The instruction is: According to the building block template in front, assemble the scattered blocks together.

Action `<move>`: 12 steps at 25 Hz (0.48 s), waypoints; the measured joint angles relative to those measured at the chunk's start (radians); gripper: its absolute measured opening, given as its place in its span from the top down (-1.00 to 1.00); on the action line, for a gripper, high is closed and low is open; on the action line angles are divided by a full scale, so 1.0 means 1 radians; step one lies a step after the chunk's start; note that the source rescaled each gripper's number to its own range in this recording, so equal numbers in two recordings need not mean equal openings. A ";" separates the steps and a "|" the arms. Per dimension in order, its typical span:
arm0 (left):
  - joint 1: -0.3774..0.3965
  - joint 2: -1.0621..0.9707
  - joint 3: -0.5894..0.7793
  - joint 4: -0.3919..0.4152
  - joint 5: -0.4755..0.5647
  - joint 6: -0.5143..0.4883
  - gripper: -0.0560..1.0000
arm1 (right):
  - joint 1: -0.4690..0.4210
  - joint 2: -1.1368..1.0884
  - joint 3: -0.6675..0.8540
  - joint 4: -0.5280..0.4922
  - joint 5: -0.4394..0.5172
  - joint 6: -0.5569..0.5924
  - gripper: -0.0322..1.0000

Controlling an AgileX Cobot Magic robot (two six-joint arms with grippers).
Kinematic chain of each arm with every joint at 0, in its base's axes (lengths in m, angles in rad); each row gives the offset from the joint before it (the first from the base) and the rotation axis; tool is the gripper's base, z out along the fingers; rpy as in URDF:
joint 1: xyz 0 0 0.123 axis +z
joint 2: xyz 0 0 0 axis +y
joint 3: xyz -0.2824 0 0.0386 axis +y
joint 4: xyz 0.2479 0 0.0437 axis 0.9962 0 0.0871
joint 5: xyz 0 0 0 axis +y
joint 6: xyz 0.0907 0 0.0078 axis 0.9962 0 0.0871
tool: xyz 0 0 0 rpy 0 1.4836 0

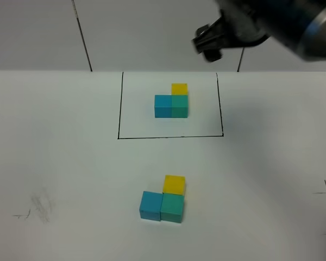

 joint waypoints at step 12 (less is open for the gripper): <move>0.000 0.000 0.000 0.000 0.000 0.000 -0.80 | -0.553 -0.389 0.057 0.347 0.006 -0.693 -1.00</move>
